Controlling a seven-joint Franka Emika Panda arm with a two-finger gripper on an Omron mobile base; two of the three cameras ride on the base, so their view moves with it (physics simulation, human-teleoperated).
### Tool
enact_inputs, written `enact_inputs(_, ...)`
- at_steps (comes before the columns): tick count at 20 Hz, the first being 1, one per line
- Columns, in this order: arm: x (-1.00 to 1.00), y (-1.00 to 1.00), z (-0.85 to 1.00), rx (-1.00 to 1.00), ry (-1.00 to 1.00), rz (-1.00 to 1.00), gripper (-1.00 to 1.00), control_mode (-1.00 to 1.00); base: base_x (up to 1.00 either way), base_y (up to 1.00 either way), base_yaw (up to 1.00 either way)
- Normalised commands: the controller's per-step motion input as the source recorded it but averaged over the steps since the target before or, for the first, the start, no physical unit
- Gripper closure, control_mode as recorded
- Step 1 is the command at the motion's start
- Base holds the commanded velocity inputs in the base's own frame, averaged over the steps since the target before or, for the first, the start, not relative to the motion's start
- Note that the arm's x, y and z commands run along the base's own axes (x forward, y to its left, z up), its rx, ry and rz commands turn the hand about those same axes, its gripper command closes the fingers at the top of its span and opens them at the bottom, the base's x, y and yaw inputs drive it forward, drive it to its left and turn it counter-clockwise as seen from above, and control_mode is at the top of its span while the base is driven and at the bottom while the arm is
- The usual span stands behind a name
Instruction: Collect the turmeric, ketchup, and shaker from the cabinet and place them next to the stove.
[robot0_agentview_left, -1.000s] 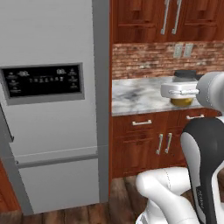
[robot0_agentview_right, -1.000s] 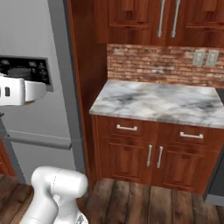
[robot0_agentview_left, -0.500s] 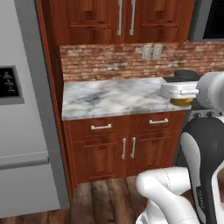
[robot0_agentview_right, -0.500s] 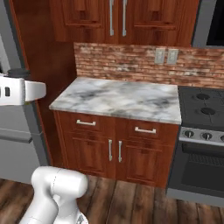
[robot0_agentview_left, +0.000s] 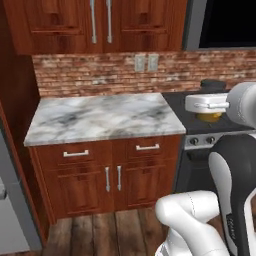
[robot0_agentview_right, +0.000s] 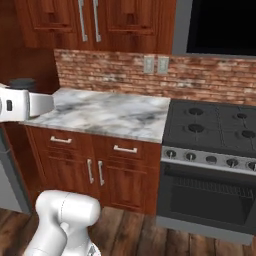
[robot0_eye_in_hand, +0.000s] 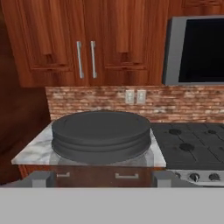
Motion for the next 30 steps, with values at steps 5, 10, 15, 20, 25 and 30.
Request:
enact_inputs(5, 0.00, 0.00, 0.00, 0.00, 0.00, 0.00, 1.00, 1.00, 0.75, -0.60, 0.04)
enact_inputs(10, 0.00, 0.00, 0.00, 0.00, 0.00, 0.00, 1.00, 1.00, 0.73, -0.54, 0.04)
enact_inputs(15, 0.00, 0.00, 0.00, 0.00, 0.00, 0.00, 1.00, 1.00, 0.73, -0.47, 0.03)
enact_inputs(20, 0.00, 0.00, 0.00, 0.00, 0.00, 0.00, 1.00, 1.00, 0.43, -0.25, 0.04)
enact_inputs(25, 0.19, -0.22, -0.44, 0.00, 0.01, 0.06, 1.00, -1.00, 0.06, -0.02, 0.01)
enact_inputs(30, 0.42, -0.52, -0.91, 0.00, 0.15, 0.15, 1.00, -1.00, 0.00, 0.00, 0.00)
